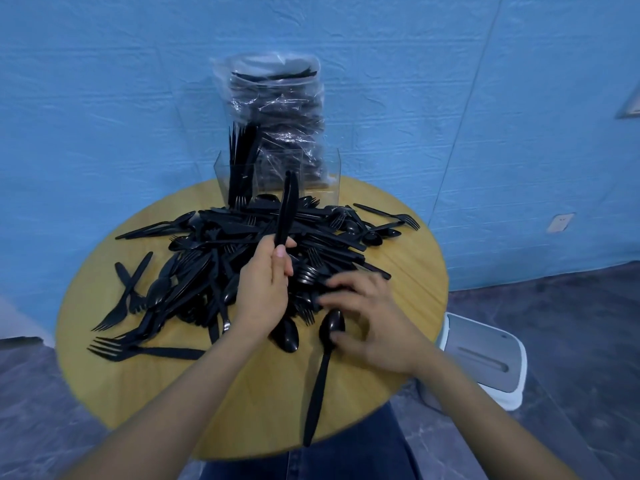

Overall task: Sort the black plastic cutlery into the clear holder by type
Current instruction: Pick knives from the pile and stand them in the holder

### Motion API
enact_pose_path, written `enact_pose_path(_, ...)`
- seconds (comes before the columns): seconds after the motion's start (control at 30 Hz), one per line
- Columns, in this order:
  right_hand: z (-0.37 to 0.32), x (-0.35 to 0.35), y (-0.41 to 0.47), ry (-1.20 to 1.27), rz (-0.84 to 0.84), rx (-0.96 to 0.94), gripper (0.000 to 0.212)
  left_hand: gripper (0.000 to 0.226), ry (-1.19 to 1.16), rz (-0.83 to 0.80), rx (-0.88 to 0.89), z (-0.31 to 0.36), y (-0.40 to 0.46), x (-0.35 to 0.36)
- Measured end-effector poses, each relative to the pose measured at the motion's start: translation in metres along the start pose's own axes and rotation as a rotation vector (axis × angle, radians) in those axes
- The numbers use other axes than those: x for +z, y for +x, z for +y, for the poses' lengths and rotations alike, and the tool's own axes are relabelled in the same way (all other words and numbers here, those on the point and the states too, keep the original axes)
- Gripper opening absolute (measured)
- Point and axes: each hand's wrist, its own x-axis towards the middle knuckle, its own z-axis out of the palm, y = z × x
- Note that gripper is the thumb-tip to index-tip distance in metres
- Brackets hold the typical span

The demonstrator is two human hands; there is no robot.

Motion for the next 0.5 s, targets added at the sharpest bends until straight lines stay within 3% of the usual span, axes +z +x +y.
enact_pose_path(0.1, 0.004, 0.001, -0.001, 0.009, -0.121, -0.096, 0.040, 0.022, 0.011, 0.007, 0.001, -0.002, 0.006, -0.001)
enact_pose_path(0.3, 0.008, 0.016, 0.014, -0.107, 0.121, -0.006, 0.037, 0.022, 0.013, 0.014, -0.005, -0.005, 0.015, -0.004)
enact_pose_path(0.5, 0.004, -0.003, 0.037, 0.100, 0.185, 0.115, 0.025, 0.023, 0.001, 0.049, -0.053, -0.007, 0.032, -0.012)
